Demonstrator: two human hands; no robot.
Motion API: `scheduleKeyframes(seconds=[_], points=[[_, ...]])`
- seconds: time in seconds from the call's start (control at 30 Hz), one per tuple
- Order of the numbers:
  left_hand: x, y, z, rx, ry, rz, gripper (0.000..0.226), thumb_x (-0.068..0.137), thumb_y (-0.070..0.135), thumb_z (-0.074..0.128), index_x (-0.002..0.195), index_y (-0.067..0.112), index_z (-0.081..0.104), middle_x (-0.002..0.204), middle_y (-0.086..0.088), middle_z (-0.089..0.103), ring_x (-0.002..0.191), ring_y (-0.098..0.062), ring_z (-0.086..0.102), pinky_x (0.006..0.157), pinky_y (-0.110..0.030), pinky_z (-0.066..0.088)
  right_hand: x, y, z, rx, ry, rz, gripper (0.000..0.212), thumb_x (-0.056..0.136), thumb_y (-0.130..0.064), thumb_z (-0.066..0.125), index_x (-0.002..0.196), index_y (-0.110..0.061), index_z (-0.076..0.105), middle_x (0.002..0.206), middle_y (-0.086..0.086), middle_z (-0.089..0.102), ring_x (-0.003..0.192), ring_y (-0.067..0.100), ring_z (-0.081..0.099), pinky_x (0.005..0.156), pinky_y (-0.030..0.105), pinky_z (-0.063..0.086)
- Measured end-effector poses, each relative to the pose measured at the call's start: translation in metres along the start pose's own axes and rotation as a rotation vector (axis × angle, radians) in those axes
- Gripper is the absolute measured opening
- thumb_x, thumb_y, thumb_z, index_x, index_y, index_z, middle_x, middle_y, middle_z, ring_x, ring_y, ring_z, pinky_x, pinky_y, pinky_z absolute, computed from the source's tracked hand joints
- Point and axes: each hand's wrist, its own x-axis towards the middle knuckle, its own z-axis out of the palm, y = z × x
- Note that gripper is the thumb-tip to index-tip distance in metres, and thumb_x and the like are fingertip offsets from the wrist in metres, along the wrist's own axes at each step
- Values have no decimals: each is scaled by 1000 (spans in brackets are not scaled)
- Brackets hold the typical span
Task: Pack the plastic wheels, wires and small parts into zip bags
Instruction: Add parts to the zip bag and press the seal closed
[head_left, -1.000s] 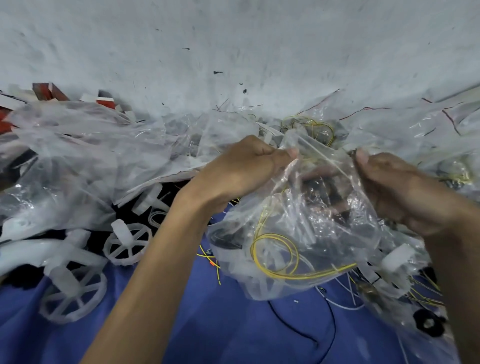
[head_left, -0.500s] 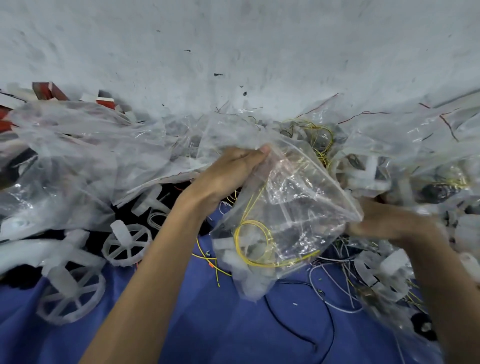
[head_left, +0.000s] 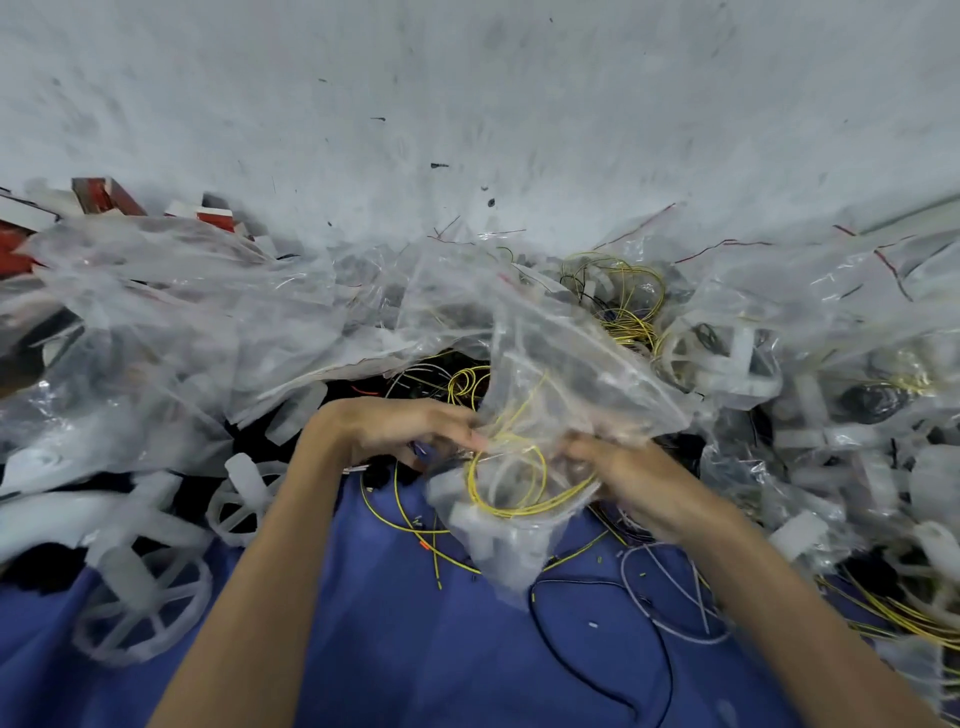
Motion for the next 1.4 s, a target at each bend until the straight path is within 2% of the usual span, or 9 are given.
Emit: scheduleKeyframes(seconds=[0.13, 0.47, 0.57, 0.73, 0.87, 0.97, 1.13, 1.23, 1.4], points=[[-10, -3, -3, -367, -12, 223, 46, 61, 32, 77, 105, 22, 67, 101, 6, 72, 93, -9, 68, 73, -25, 55, 4, -3, -19, 413, 9, -66, 15, 64, -7, 63, 57, -18, 71, 61, -3, 68, 57, 7, 65, 56, 18, 54], [-30, 35, -4, -36, 246, 617, 74, 58, 1, 78, 127, 7, 49, 124, -10, 60, 118, -18, 55, 98, -27, 44, 8, -17, -18, 716, 22, -392, 16, 71, -8, 55, 87, -6, 58, 68, 2, 70, 62, 12, 68, 55, 25, 55], [-30, 42, 0, -63, 269, 640, 72, 59, -5, 73, 126, 7, 49, 122, -13, 60, 114, -14, 55, 95, -25, 44, 8, -21, -19, 716, 42, -440, 17, 74, -12, 54, 71, -13, 71, 67, 0, 70, 61, 10, 67, 56, 23, 55], [-27, 52, 7, 20, 361, 684, 67, 58, 3, 78, 118, 21, 53, 108, 10, 64, 104, -1, 58, 90, -14, 43, 5, -26, -20, 712, 38, -446, 23, 72, -14, 53, 56, -17, 69, 58, -7, 64, 54, 6, 62, 53, 20, 53], [-27, 53, 9, 24, 394, 727, 62, 59, 5, 78, 114, 22, 55, 109, 1, 66, 99, -4, 59, 90, -17, 46, 2, -30, -19, 737, 30, -414, 21, 72, -16, 54, 56, -18, 68, 57, -7, 62, 51, 5, 61, 51, 20, 53], [-27, 52, 8, -3, 435, 749, 57, 61, 12, 79, 113, 24, 58, 108, 5, 70, 100, -2, 61, 87, -16, 46, 3, -30, -21, 771, 23, -379, 13, 75, -17, 54, 69, -14, 65, 61, -2, 63, 55, 9, 62, 53, 22, 54], [-25, 55, 11, -38, 502, 815, 27, 77, 12, 65, 96, 31, 62, 83, 27, 69, 83, 12, 62, 73, -6, 45, 4, -33, -20, 765, 16, -336, 24, 83, -19, 52, 99, -4, 61, 93, 9, 68, 85, 17, 66, 86, 33, 53], [-22, 55, 10, -28, 550, 809, 15, 84, 18, 54, 89, 26, 64, 73, 19, 69, 74, 6, 62, 72, -18, 51, 4, -34, -18, 764, 36, -260, 31, 92, -22, 47, 113, -4, 60, 110, 12, 66, 99, 23, 65, 74, 38, 58], [-20, 51, 9, -83, 524, 823, 32, 69, 16, 71, 97, 30, 62, 76, 19, 71, 73, 2, 64, 70, -14, 52, 3, -39, -17, 744, 104, -236, 38, 79, -24, 57, 115, -10, 53, 114, 21, 50, 100, 30, 53, 94, 45, 42]])
